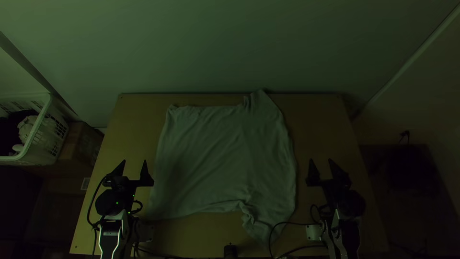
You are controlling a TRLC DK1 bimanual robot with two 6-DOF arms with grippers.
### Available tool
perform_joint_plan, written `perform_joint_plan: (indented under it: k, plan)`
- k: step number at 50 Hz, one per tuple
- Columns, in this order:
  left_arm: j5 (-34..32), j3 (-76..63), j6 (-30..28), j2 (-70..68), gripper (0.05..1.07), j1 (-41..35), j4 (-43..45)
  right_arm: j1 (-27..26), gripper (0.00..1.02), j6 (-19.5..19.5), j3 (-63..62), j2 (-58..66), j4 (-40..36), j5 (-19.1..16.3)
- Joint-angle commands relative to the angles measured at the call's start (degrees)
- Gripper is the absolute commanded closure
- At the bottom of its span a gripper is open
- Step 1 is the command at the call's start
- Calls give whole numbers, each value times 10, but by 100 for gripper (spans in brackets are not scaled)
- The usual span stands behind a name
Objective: Fold the t-shirt
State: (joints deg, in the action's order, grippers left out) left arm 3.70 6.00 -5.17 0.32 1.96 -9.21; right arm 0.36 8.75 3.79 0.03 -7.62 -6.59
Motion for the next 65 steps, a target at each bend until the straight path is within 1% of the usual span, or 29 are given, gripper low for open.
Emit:
perform_joint_plan:
  k: [1, 27, 36, 40, 43, 50, 53, 59, 65]
  plan:
    - [-1, -27, 2, -3, 10, -3, -5, 2, 4, 6, -5, -2, -11, 3]
    - [-5, -27, 2, -3, 10, -4, -5, 3, 4, 6, -5, -2, -11, 3]
    - [-5, -27, 2, -3, 10, -3, -6, -6, 4, 5, -5, -2, -11, 3]
    - [-5, -27, 7, -3, 10, -4, -5, 6, 4, 12, -5, -2, -11, 3]
    - [-5, -27, 14, -3, 10, -4, -5, 8, 4, 12, -5, -3, -11, 16]
    - [-5, -27, 11, -5, 10, 3, -2, 3, 4, 13, -5, -4, -6, 17]
    - [1, -29, 11, -5, 10, 8, 14, -6, 4, 15, -5, -4, 9, 20]
    - [1, -14, 21, -5, 10, 8, 30, -15, 4, 18, 12, -4, 16, 20]
    - [1, -3, 27, -5, 10, 7, 64, -26, 4, 12, 34, -3, 32, 21]
